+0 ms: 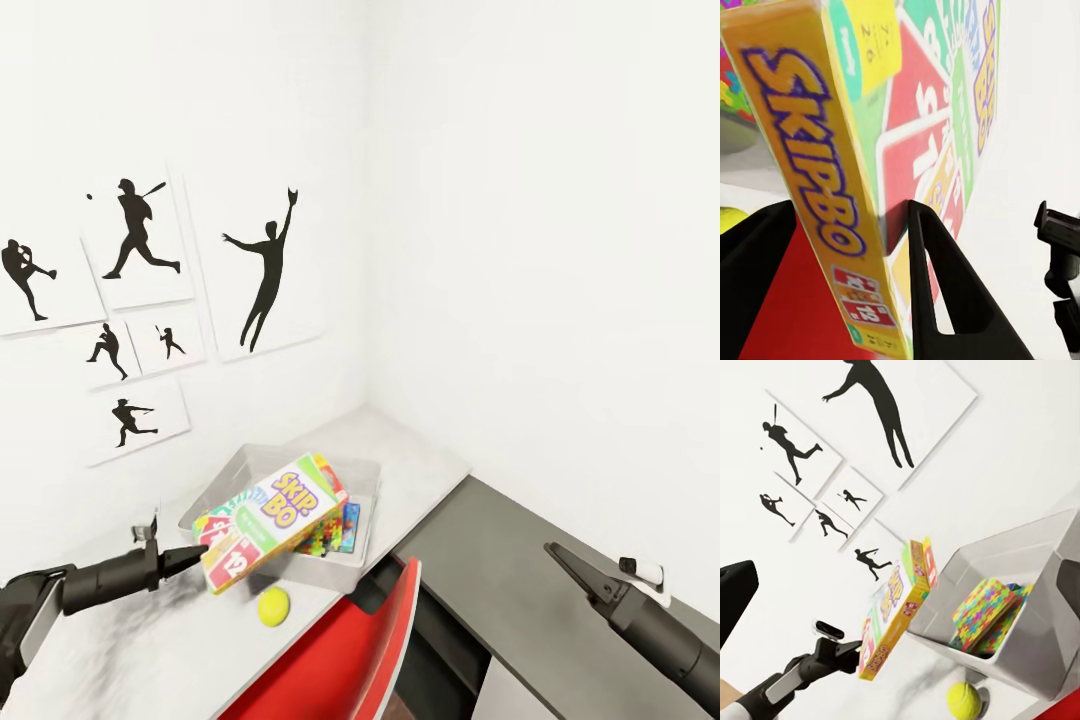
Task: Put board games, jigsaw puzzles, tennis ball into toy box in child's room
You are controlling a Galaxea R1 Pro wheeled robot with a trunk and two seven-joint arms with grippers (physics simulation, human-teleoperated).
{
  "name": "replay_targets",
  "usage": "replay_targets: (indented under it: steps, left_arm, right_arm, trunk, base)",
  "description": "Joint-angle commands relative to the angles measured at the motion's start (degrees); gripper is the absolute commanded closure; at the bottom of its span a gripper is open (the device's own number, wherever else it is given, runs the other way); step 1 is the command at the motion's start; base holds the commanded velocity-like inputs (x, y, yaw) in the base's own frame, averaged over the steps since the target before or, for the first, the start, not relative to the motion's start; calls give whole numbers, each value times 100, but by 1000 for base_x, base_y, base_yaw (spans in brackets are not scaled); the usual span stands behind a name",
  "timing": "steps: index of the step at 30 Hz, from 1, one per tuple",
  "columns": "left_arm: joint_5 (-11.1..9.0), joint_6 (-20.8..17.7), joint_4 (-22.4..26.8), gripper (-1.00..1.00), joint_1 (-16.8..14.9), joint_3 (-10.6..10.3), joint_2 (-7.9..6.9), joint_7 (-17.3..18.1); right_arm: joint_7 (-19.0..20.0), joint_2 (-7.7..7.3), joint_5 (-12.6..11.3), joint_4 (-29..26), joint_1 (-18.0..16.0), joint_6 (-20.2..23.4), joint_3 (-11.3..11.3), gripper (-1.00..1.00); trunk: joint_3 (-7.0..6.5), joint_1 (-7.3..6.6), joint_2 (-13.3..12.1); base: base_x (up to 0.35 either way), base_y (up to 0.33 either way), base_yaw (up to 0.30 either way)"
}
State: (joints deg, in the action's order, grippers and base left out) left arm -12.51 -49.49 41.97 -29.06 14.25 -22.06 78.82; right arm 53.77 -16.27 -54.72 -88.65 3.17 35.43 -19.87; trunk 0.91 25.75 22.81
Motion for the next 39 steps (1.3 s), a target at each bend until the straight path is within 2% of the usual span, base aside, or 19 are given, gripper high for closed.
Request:
replay_targets:
  steps: [1, 5, 8, 10, 12, 14, 21, 25, 27, 30, 35, 39]
  left_arm:
    - [3, -131, 7, 100, -117, -7, -4, -31]
    - [55, -275, 18, 100, -508, -29, -8, -261]
    - [199, -390, 20, 100, -810, -42, -7, -446]
    - [364, -452, 21, 100, -994, -51, -2, -588]
    - [656, -491, 21, 100, -1203, -51, 12, -798]
    - [860, -507, 21, 100, -1345, -50, 25, -935]
    - [1443, -511, 28, 100, -1747, -107, 42, -1134]
    - [1980, -484, 30, 100, -1974, -369, 43, -1161]
    - [2105, -461, 30, 100, -2040, -465, 45, -1164]
    - [2196, -420, 32, 100, -2093, -596, 50, -1171]
    - [2238, -275, 150, 100, -2124, -1000, 52, -1151]
    - [2242, -242, 255, 100, -2128, -1123, 56, -1144]
  right_arm:
    - [-7, -1, -38, -3, 0, 41, 0, -100]
    - [-7, 1, -38, -3, 0, 43, 4, -100]
    - [-7, 1, -38, -3, 0, 49, 2, -100]
    - [-7, 1, -38, -3, 0, 54, 1, -100]
    - [-7, 1, -38, -3, 0, 58, 1, -100]
    - [-7, 1, -38, 0, 0, 63, 1, -100]
    - [-7, 1, -38, 6, 0, 68, 20, -100]
    - [-7, 1, -38, 6, 0, 69, 32, -100]
    - [-7, 1, -38, 6, 0, 69, 34, -100]
    - [-7, 1, -38, 6, 0, 69, 29, -100]
    - [-7, 1, -38, 6, 0, 69, 27, -100]
    - [-7, 1, -38, 6, 0, 69, 27, -100]
  trunk:
    - [10, 3, 10]
    - [10, 3, 10]
    - [10, 3, 10]
    - [10, 3, 10]
    - [10, 3, 10]
    - [10, 3, 10]
    - [10, 3, 10]
    - [10, 3, 10]
    - [10, 3, 10]
    - [10, 3, 10]
    - [10, 3, 10]
    - [10, 3, 10]
  base:
    - [0, 0, 0]
    - [0, 0, 0]
    - [0, 0, 0]
    - [0, 0, 0]
    - [0, 0, 0]
    - [0, 0, 0]
    - [0, 0, 0]
    - [0, 0, 0]
    - [0, 0, 0]
    - [0, 0, 0]
    - [0, 0, 0]
    - [0, 0, 0]
